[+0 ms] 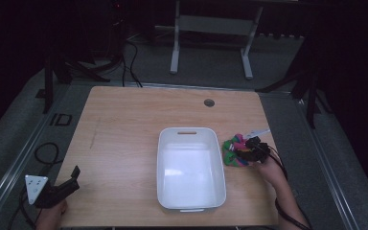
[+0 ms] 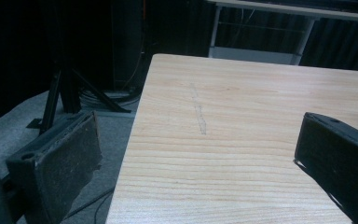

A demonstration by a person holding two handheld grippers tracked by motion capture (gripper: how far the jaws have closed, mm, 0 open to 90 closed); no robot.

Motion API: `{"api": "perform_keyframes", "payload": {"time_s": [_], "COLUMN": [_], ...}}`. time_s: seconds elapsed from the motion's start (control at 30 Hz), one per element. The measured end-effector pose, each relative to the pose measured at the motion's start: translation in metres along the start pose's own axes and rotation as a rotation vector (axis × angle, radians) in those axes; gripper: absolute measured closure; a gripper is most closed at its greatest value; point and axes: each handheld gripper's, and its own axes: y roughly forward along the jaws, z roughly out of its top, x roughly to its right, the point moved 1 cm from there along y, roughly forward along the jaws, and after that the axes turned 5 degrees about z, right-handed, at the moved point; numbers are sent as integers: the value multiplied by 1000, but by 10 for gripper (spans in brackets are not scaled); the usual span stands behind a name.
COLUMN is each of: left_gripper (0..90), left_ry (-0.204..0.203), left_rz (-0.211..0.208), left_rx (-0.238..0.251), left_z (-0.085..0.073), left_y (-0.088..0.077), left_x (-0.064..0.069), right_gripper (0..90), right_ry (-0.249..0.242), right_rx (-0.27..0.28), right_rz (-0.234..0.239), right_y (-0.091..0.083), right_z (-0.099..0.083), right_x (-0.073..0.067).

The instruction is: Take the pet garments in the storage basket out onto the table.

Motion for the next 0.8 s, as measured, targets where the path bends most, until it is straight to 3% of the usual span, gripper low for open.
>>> {"api": "perform_keyframes", "payload": {"time_s": [0.2,0.4,0.43,0.53,0.7,0.8], "left_gripper": [9,9,9,9,9,9], "left_ry": [1,-3,-3,-3,-3,-3], "left_rz": [0,1,1,1,2,3], "left_rx": [0,2,1,1,0,0], "left_z": [0,0,0,0,0,0], "left_y": [0,0,0,0,0,0], "left_x": [0,0,0,0,0,0], "right_gripper": [590,464,391,303,247,114], "right_ry": [7,6,-4,-14,-13,8], "right_rx": [-4,-1,1,21,81,142], "right_rz": [-10,-17,-20,-14,-6,32], "right_y": [5,7,3,-10,-34,-56], "right_z": [7,13,15,18,22,19], "right_x": [-1,0,-2,-3,-1,4]}}
